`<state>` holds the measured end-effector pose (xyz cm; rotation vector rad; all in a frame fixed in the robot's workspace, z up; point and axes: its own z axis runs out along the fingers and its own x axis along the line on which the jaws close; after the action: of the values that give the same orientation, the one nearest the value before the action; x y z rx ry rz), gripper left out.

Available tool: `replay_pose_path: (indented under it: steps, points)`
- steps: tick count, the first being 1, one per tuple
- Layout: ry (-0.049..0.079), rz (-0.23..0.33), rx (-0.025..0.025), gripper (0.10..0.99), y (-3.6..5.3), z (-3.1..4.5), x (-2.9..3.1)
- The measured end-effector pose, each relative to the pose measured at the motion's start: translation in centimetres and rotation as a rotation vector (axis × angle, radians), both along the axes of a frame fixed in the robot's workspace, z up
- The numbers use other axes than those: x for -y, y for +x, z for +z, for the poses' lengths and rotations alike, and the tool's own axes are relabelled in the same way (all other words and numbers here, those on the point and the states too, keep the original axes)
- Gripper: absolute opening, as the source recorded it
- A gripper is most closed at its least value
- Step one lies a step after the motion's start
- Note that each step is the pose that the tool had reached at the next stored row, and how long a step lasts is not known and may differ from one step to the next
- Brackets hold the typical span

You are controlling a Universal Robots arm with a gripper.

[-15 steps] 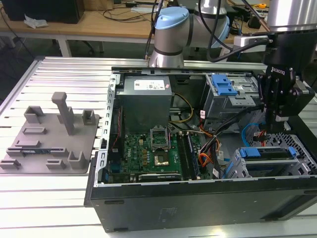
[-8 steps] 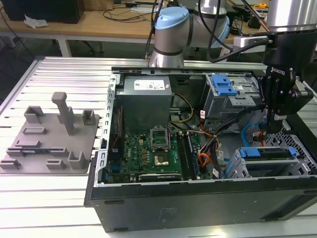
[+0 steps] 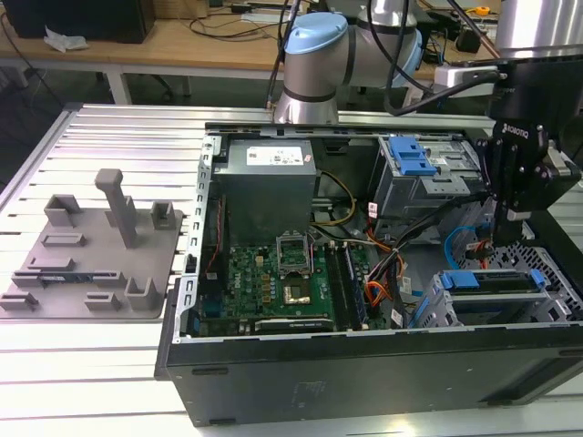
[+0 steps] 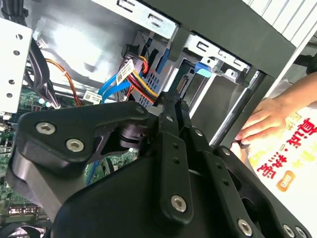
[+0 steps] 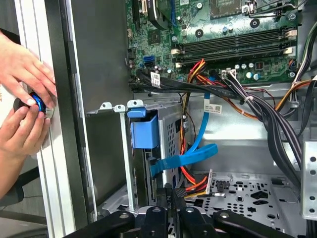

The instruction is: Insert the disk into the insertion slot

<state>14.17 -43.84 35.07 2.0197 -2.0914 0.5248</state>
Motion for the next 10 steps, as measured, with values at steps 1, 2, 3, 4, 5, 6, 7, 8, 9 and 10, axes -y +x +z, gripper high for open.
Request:
replay_pose_path:
  steps: [1,2,3,4,5,6,7,8,9,10]
  points:
    - [0.002,0.000,-0.0050,0.165,0.06,0.08,0.01]
    - [0.003,-0.001,-0.0081,0.165,0.07,0.10,0.01]
    - [0.006,-0.006,-0.0159,0.165,0.07,0.15,0.02]
    - [0.008,-0.011,-0.0225,0.165,0.07,0.17,0.03]
    - [0.009,-0.014,-0.0279,0.165,0.07,0.18,0.03]
    - [0.010,-0.017,-0.0341,0.165,0.09,0.19,0.05]
    - [0.010,-0.019,-0.0372,0.165,0.12,0.18,0.06]
    - [0.013,-0.019,-0.0544,0.165,0.20,0.19,0.07]
    - [0.015,-0.019,-0.0655,0.165,0.24,0.19,0.07]
    - [0.018,-0.019,-0.0774,0.165,0.31,0.19,0.07]
